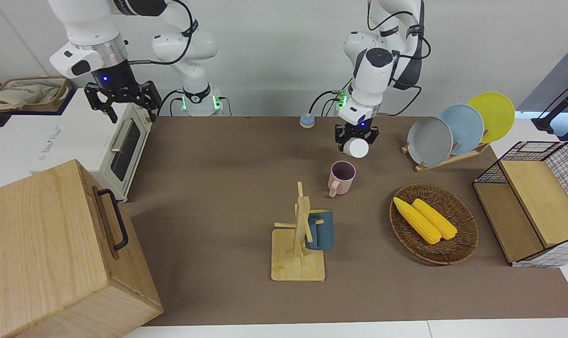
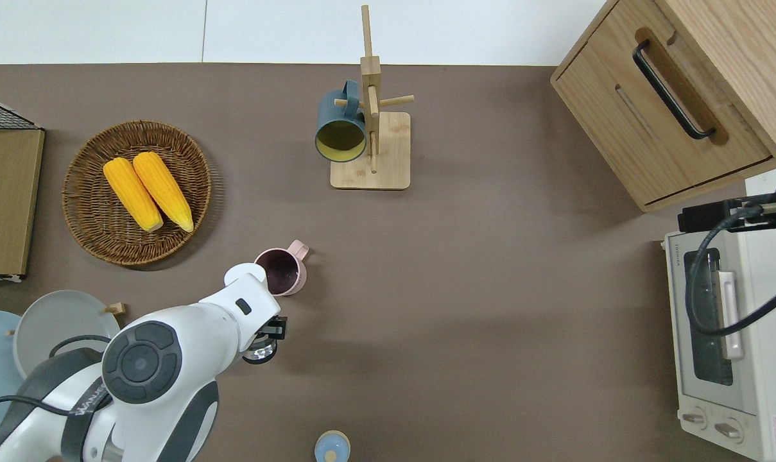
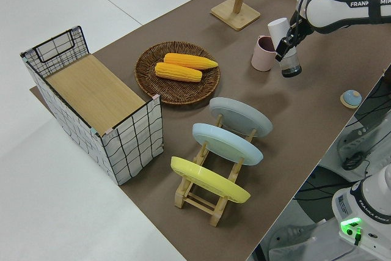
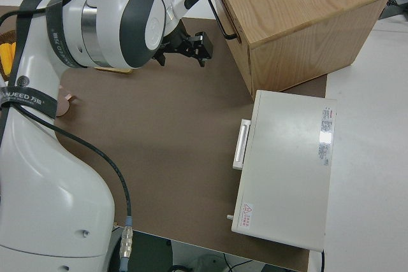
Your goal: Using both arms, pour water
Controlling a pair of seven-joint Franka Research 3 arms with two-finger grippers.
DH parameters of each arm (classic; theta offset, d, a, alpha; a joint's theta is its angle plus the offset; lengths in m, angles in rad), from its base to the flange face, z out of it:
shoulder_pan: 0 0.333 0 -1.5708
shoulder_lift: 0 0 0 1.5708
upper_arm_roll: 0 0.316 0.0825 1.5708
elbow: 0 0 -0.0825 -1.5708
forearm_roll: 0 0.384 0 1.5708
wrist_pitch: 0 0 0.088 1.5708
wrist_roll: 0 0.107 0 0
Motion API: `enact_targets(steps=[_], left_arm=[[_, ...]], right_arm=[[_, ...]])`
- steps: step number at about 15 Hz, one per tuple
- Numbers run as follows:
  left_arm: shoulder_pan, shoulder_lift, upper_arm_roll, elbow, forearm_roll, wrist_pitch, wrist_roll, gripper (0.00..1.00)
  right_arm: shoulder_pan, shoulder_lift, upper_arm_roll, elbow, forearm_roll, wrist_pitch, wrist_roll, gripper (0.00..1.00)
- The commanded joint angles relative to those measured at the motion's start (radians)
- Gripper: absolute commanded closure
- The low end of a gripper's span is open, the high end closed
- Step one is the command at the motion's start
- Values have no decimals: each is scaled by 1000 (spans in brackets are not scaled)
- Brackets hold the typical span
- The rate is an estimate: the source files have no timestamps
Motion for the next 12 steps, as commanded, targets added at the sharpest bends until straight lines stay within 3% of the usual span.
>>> enact_targets(steps=[1, 6, 12], left_arm=[[107, -25, 3, 42, 74, 19, -46, 1000], [237, -17, 3, 109, 83, 85, -44, 1000], [346, 40, 3, 304, 102, 102, -75, 1000]], right_arm=[[1, -6, -2, 0, 7, -7, -14, 9], [1, -6, -2, 0, 7, -7, -14, 9], [1, -6, -2, 0, 7, -7, -14, 9]])
